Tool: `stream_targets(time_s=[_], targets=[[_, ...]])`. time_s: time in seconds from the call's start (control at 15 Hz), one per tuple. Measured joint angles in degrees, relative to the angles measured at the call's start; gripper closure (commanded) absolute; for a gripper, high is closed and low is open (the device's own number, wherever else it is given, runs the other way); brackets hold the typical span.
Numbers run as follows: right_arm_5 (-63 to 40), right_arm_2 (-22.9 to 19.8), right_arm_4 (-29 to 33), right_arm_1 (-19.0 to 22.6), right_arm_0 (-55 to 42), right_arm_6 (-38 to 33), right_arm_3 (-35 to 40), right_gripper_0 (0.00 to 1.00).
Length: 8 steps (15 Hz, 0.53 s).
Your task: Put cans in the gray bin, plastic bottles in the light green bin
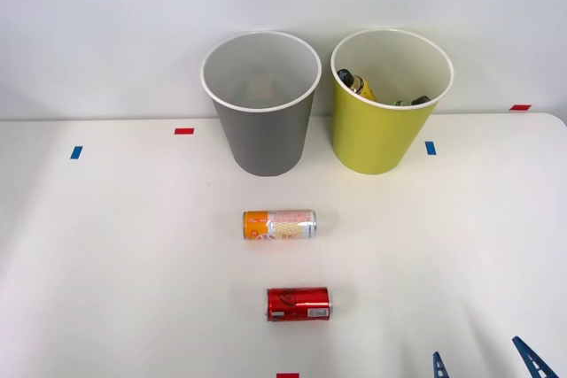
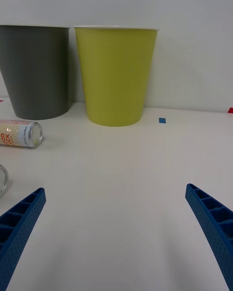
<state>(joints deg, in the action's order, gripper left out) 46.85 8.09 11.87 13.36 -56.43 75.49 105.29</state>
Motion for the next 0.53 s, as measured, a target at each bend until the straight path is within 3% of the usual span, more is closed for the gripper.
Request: stream_targets(time_s=[0.53], targets=[[0.0, 0.0, 0.0, 0.0, 0.0, 0.0, 0.0, 0.00]])
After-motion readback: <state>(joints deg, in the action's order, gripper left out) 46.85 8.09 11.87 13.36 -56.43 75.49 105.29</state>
